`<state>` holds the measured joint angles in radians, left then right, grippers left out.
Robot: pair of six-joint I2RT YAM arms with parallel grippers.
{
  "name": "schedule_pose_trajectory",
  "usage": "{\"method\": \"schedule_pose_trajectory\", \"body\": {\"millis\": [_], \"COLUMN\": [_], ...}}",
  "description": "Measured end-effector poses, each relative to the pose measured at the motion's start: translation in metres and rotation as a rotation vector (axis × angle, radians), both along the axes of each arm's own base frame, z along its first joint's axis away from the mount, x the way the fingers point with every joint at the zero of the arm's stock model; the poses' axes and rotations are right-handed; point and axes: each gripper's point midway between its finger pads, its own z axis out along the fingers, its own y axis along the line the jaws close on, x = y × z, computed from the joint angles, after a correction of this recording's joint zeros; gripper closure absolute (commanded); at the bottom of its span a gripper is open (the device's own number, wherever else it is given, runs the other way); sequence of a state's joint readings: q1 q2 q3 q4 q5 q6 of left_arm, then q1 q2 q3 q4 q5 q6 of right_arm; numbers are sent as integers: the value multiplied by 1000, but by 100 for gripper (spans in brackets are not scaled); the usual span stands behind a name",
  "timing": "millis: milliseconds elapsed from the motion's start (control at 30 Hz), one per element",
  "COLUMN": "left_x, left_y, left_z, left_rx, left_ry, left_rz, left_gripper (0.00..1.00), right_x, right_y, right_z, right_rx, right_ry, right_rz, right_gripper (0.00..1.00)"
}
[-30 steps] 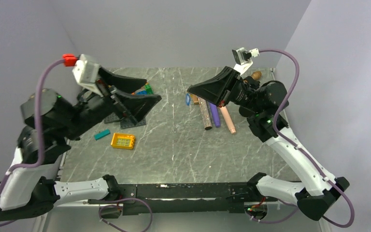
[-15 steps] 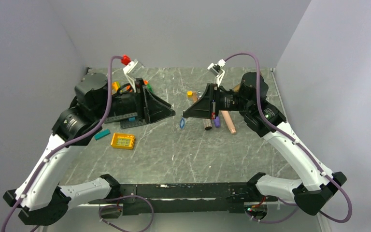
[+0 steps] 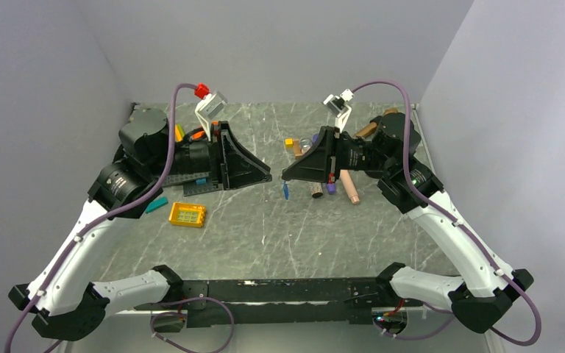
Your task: Remove the keys from the keyring
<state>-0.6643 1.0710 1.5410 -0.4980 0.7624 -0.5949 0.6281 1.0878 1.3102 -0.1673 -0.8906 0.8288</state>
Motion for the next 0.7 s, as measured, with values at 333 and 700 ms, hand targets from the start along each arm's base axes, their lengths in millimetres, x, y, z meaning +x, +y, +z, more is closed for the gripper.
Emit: {"method": "schedule_pose_trajectory", "body": {"millis": [333,700], "left_x": [2,0], "left_y": [-6,-17], "left_z": [-9,-15], "left_rx": [15,33], "left_ry": [21,30], "left_rz": [-11,-38], "left_gripper": [62,70], "right_x": [-3,-4], "right_y": [4,5], "right_z": [4,2], "right_rx": [17,13], "right_ry": [-3,6], "right_rz": [29,39], "right_gripper": [100,100]}}
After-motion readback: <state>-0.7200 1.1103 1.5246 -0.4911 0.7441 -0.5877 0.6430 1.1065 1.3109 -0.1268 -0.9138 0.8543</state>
